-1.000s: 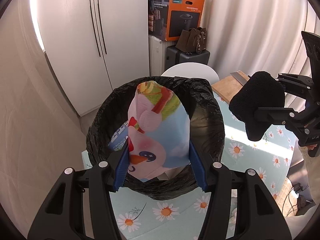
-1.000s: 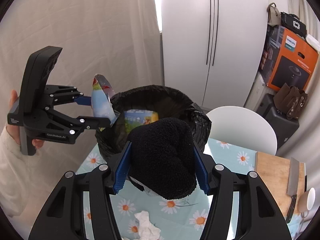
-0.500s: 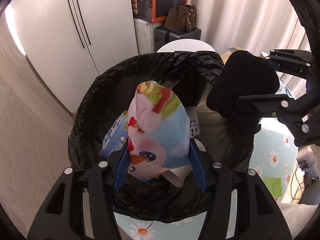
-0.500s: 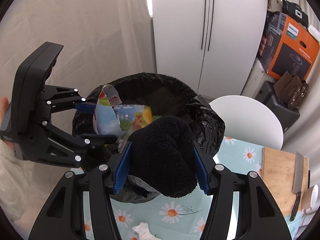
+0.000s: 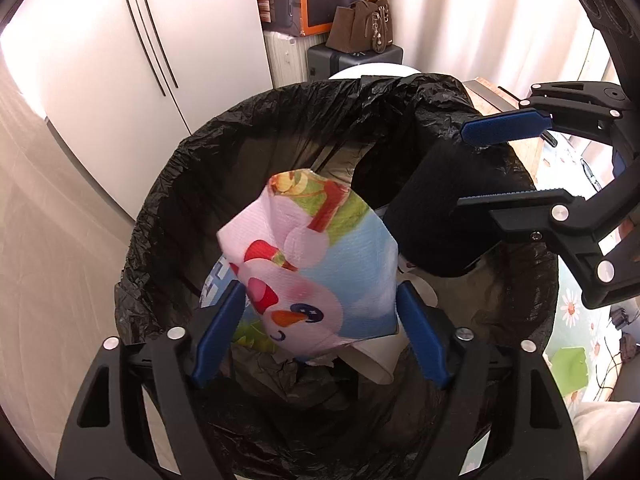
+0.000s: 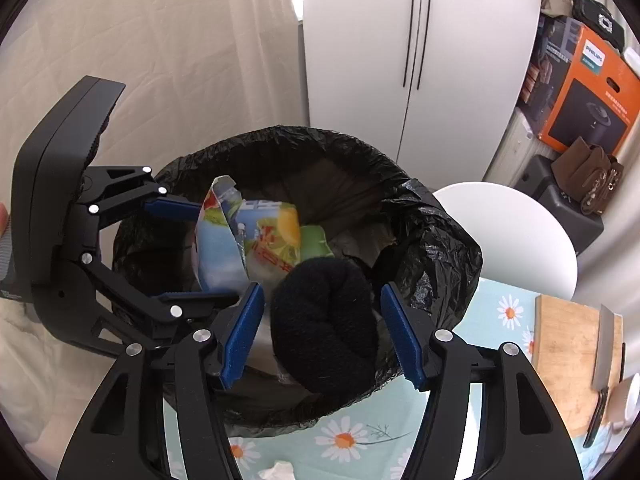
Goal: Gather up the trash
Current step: 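Open both tools to drop the wrapper and sock into the bin, then lift both open tools away from the bin and lower toward the tissue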
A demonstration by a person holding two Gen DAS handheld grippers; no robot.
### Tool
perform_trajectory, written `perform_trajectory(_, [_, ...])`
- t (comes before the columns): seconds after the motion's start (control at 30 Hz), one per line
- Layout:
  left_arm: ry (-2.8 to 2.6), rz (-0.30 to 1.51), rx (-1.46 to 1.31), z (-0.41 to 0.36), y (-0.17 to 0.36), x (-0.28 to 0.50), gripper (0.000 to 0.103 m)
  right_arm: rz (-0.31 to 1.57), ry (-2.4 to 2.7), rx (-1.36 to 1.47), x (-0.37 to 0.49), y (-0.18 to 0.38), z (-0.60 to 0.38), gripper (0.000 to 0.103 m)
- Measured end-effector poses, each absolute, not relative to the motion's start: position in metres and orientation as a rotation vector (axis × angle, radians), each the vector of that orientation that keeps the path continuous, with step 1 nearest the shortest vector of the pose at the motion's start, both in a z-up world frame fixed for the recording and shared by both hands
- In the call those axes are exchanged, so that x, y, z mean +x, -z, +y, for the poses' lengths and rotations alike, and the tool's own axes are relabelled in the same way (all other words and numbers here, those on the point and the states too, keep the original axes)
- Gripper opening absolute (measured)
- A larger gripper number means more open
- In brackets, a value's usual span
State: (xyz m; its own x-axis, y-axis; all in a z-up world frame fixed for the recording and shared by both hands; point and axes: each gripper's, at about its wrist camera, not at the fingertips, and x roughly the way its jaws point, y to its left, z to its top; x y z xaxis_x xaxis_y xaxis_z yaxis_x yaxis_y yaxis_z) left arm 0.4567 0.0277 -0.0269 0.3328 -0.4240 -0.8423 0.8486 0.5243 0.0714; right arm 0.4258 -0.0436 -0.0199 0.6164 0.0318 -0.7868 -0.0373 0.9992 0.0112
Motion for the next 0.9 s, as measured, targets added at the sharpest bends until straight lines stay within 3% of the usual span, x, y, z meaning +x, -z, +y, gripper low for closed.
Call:
perform_trajectory(0.07, [0.879, 0.857, 0.570, 0.030, 0.024, 0.454, 0.090, 0.876, -0.020, -0.007, 0.422, 0.015, -0.045, 0.081])
perform_trajectory(0.1, [0.874, 0.842, 0.569, 0.032, 0.022, 0.453, 0.091, 0.857, -0.006, -0.006, 0.420, 0.011, -0.047, 0.086])
perform_trajectory(0.27, [0.869, 0.811, 0.528, 0.038, 0.008, 0.447, 0.097, 0.811, 0.003, 0.020, 0.405, -0.005, -0.054, 0.087])
perform_trajectory(0.9, [0.670, 0.767, 0.387, 0.077, -0.032, 0.362, 0.097, 0.771, -0.047, 0.023, 0.318, -0.022, -0.066, 0.088])
